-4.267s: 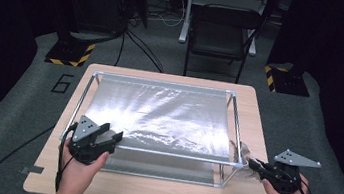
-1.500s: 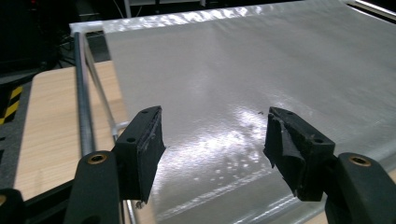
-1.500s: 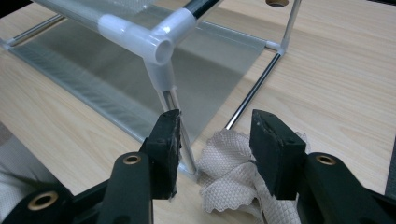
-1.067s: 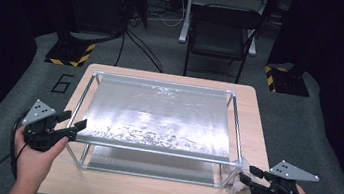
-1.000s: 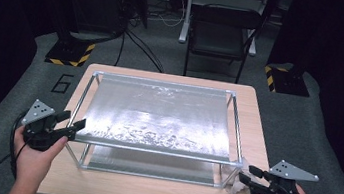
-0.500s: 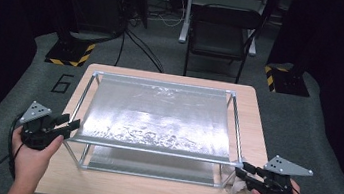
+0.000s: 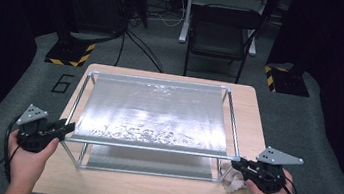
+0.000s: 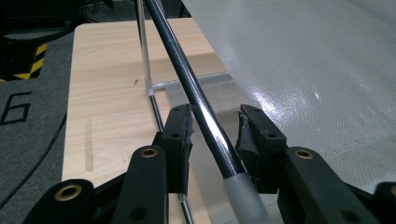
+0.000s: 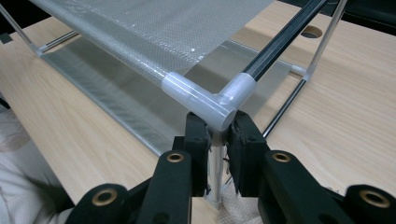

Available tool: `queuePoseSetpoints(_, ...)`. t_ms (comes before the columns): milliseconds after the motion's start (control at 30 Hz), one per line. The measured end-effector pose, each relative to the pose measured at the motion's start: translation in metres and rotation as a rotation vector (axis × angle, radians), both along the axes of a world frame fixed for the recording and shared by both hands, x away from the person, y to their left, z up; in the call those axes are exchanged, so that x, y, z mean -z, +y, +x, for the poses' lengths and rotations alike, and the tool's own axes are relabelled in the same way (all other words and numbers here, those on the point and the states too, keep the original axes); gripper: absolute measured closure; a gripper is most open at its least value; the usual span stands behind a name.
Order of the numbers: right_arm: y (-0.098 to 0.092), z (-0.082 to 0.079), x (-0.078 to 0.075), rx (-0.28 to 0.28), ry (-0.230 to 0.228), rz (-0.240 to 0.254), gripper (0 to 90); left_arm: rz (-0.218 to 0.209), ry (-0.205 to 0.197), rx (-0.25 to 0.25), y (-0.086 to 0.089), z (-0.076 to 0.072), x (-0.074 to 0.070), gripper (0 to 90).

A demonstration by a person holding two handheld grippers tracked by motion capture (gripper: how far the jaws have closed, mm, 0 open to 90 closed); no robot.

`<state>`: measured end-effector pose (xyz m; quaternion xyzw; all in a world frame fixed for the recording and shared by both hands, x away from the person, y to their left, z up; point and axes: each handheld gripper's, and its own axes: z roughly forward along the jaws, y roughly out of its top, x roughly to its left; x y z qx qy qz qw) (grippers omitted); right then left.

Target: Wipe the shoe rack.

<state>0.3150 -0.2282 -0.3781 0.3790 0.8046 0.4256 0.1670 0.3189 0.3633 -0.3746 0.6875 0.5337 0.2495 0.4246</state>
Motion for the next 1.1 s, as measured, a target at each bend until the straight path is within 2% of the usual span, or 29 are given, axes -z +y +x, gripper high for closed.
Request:
queuePoseSetpoints(167, 0.004, 0.011, -0.001, 0.007, -0.002, -0.015, 78.9, -0.015, 0.002, 0.004, 0.002, -0.005, 0.001, 63.0)
queuePoseSetpoints(200, 0.004, 0.014, -0.001, 0.013, -0.005, -0.016, 78.9, -0.018, 0.017, 0.018, 0.003, -0.007, 0.001, 62.4)
queuePoseSetpoints(300, 0.005, 0.024, -0.001, 0.039, -0.008, -0.024, 78.8, -0.040, 0.025, 0.028, 0.002, -0.010, 0.003, 62.0)
queuePoseSetpoints(467, 0.005, 0.035, -0.003, 0.061, 0.003, -0.033, 78.7, -0.043, 0.025, 0.041, -0.002, -0.015, 0.003, 59.7)
queuePoseSetpoints(500, 0.003, 0.039, -0.003, 0.066, -0.002, -0.049, 78.6, -0.044, 0.027, 0.047, -0.003, -0.016, 0.003, 58.7)
queuePoseSetpoints(533, 0.003, 0.044, -0.004, 0.085, 0.004, -0.049, 78.4, -0.050, 0.023, 0.053, -0.006, -0.017, 0.003, 57.3)
queuePoseSetpoints(600, 0.002, 0.047, -0.005, 0.087, 0.004, -0.055, 78.3, -0.052, 0.025, 0.056, -0.008, -0.018, 0.002, 56.6)
queuePoseSetpoints(633, 0.001, 0.052, -0.005, 0.110, 0.011, -0.054, 76.8, -0.054, 0.024, 0.058, -0.009, -0.019, 0.002, 55.3)
queuePoseSetpoints(667, 0.001, 0.052, -0.005, 0.110, 0.011, -0.054, 76.8, -0.058, 0.023, 0.062, -0.011, -0.019, 0.002, 55.3)
queuePoseSetpoints(733, -0.001, 0.055, -0.006, 0.123, 0.014, -0.049, 70.8, -0.066, 0.018, 0.075, -0.016, -0.021, 0.002, 53.2)
queuePoseSetpoints(767, -0.002, 0.055, -0.006, 0.128, 0.012, -0.045, 66.6, -0.063, 0.008, 0.073, -0.017, -0.021, 0.002, 52.3)
queuePoseSetpoints(800, -0.002, 0.055, -0.005, 0.143, 0.005, -0.038, 64.6, -0.054, 0.016, 0.082, -0.019, -0.022, 0.002, 51.8)
queuePoseSetpoints(867, -0.005, 0.052, -0.006, 0.148, 0.003, -0.021, 60.6, -0.055, 0.008, 0.087, -0.022, -0.024, 0.003, 51.1)
queuePoseSetpoints(900, -0.007, 0.048, -0.007, 0.166, -0.006, -0.013, 55.1, -0.055, 0.009, 0.093, -0.024, -0.026, 0.003, 50.5)
queuePoseSetpoints(933, -0.007, 0.048, -0.007, 0.166, -0.006, -0.013, 55.1, -0.055, 0.009, 0.093, -0.024, -0.026, 0.003, 50.4)
queuePoseSetpoints(967, -0.011, 0.041, -0.008, 0.192, -0.014, 0.000, 52.7, -0.057, 0.005, 0.095, -0.024, -0.026, 0.004, 50.3)
queuePoseSetpoints(1100, -0.016, 0.031, -0.009, 0.199, -0.032, 0.011, 51.5, -0.064, -0.010, 0.086, -0.026, -0.028, 0.006, 50.1)
